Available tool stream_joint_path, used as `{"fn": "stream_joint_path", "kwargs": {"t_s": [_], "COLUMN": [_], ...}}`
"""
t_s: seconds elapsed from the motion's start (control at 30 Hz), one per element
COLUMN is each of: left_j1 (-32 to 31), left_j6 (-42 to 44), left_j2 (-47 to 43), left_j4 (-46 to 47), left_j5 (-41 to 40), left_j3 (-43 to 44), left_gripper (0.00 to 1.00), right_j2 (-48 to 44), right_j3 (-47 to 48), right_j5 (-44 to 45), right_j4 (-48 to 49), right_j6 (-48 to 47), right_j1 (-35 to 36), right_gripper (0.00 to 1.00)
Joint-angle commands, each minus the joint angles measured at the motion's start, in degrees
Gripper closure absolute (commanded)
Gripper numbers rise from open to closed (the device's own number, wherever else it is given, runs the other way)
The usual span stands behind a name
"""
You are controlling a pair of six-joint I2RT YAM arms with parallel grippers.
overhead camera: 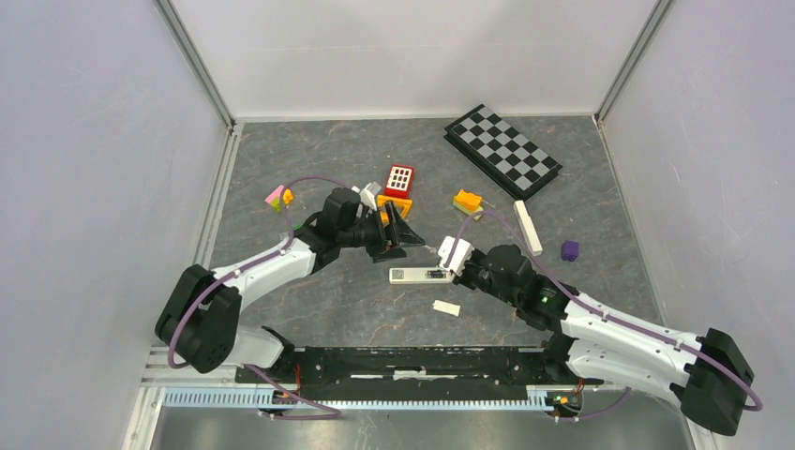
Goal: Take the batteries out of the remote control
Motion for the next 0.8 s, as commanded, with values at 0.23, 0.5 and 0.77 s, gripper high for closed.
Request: {"fn": "stream_joint_path", "kwargs": {"t_s": [0.23,0.5,0.77], "left_j1": [-0.5,-0.6,-0.7], "left_j6": [-5.8,-5.3,-5.0], "left_j2": [3.2,3.9,3.8], "left_j4": [9.6,10.2,10.0], "left_j5": [2.4,3.4,4.2], "left_j3": [1.2,1.5,1.1], "left_gripper": [0.42,0.71,0.82], "right_j2": [0.5,1.2,2.6], "right_j3": [-1.7,-1.9,-1.0], "right_j5": [2.6,3.8,6.3], "right_j4": [5.5,6.0,6.2], "right_j6": [-1.1,-1.4,0.2], "right_j1": [1.7,2.4,2.8], "right_gripper": [1.00,1.00,1.00]}}
